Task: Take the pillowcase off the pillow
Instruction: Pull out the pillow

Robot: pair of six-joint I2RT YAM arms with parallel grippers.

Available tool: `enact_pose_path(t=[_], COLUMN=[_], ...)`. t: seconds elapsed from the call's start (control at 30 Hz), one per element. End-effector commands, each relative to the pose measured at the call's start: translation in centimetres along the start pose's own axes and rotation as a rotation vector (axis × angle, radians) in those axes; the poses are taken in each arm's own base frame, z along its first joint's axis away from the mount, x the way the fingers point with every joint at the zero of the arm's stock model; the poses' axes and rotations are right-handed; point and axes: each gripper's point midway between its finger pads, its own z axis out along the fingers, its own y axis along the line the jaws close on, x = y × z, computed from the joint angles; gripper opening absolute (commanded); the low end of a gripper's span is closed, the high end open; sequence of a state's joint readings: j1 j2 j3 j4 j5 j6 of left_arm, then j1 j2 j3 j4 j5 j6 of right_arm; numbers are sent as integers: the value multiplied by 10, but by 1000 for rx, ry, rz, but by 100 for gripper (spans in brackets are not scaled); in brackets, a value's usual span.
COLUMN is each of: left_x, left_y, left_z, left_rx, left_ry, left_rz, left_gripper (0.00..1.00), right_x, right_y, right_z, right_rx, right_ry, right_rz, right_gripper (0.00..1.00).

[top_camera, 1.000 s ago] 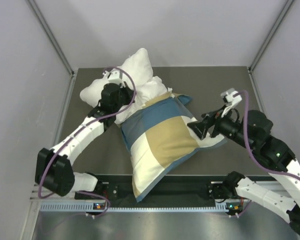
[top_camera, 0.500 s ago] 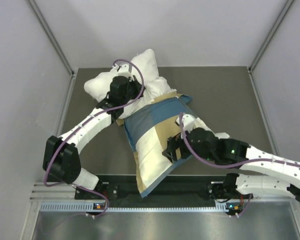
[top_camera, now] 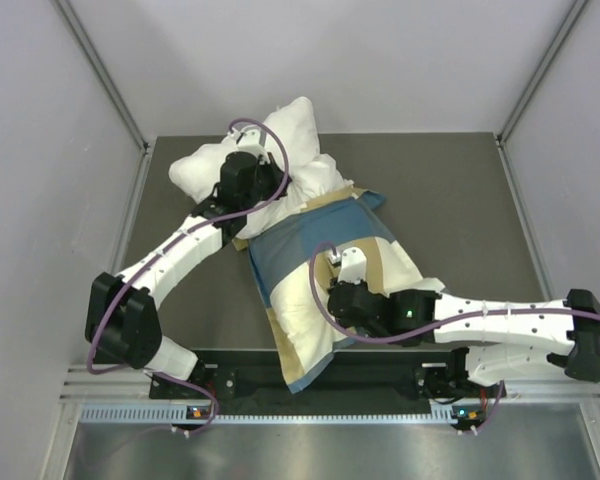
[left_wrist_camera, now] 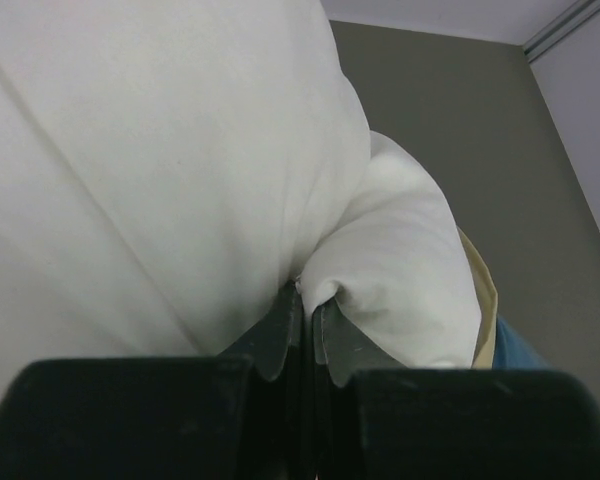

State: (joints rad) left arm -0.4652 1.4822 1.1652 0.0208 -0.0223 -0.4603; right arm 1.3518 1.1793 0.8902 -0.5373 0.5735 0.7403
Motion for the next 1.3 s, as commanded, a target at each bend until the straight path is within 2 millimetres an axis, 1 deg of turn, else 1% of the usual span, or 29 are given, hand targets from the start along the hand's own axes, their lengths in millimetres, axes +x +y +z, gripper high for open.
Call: enact_pose_path(t=[0.0,0.03,0.07,0.1,0.13,0.17,0.2,0.27,0.3,0.37,0.47,0.5,0.53,0.57,0.6,0.63,0.7,0.73,0.83,0.87,0.97,1.0,1.03,1.07,1.1,1.13,1.2,1.23,1.27], left_x=[-46,-50,-63,-65,-76,-86,-92,-102,-103,-109,-107,-107,-103,-102,-101,-99,-96,-93,-90,-88,-84,-83,-82,-80,-78,-77,-74,-73,-72], left_y=[24,33,58,72,80,106,115,145,150,180,192,193,196,198,199,199,199,199,200,198,189,187,187,187,186,186,186,186,184], left_z=[-9,-14,-20,-25,-35,-44,-53,-68,-71,-88,-99,-100,-101,-102,-103,-104,-104,-105,-107,-105,-102,-102,-100,-99,-97,-96,-94,-93,-92], left_rx=[-66,-78,-128,-157,-173,-222,-231,-254,-257,-314,-331,-327,-334,-334,-332,-333,-330,-332,-329,-315,-262,-253,-250,-244,-238,-234,-231,-229,-224], left_ry=[-107,-116,-148,-159,-189,-216,-235,-256,-259,-292,-294,-294,-289,-290,-289,-291,-289,-286,-282,-275,-257,-256,-251,-245,-244,-242,-233,-231,-230], left_rz=[-44,-74,-97,-113,-130,-154,-180,-221,-231,-255,-259,-260,-264,-265,-266,-266,-269,-270,-269,-269,-276,-279,-286,-289,-293,-292,-297,-301,-300], left_gripper=[0,0,0,0,0,0,0,0,0,0,0,0,0,0,0,0,0,0,0,0,0,0,0,0,0,0,0,0,0], right_x=[16,14,12,1,-2,-5,-14,-25,-32,-50,-73,-83,-91,-96,-109,-112,-121,-128,-134,-139,-148,-148,-148,-145,-140,-134,-116,-102,-94], right_y=[-22,-33,-39,-47,-54,-62,-70,-81,-85,-102,-127,-130,-145,-155,-159,-174,-188,-200,-211,-209,-186,-167,-157,-147,-129,-119,-103,-84,-76], right_z=[-5,-9,-12,-19,-22,-27,-31,-36,-39,-43,-45,-45,-44,-43,-42,-38,-34,-32,-22,-21,-18,-18,-19,-19,-22,-22,-22,-22,-23], right_rx=[100,140,159,177,198,217,234,261,270,323,399,398,439,460,455,478,497,520,519,505,373,263,207,162,86,52,17,-27,-34], right_ry=[22,9,-4,-49,-63,-70,-97,-121,-138,-172,-206,-237,-248,-248,-291,-290,-302,-318,-300,-309,-313,-303,-302,-292,-276,-254,-202,-172,-159], right_rz=[0,-8,-7,8,9,4,22,7,12,10,-2,16,38,14,45,68,68,92,92,86,100,95,93,100,89,80,85,81,79], right_gripper=[0,0,0,0,0,0,0,0,0,0,0,0,0,0,0,0,0,0,0,0,0,2,20,34,48,68,75,78,79])
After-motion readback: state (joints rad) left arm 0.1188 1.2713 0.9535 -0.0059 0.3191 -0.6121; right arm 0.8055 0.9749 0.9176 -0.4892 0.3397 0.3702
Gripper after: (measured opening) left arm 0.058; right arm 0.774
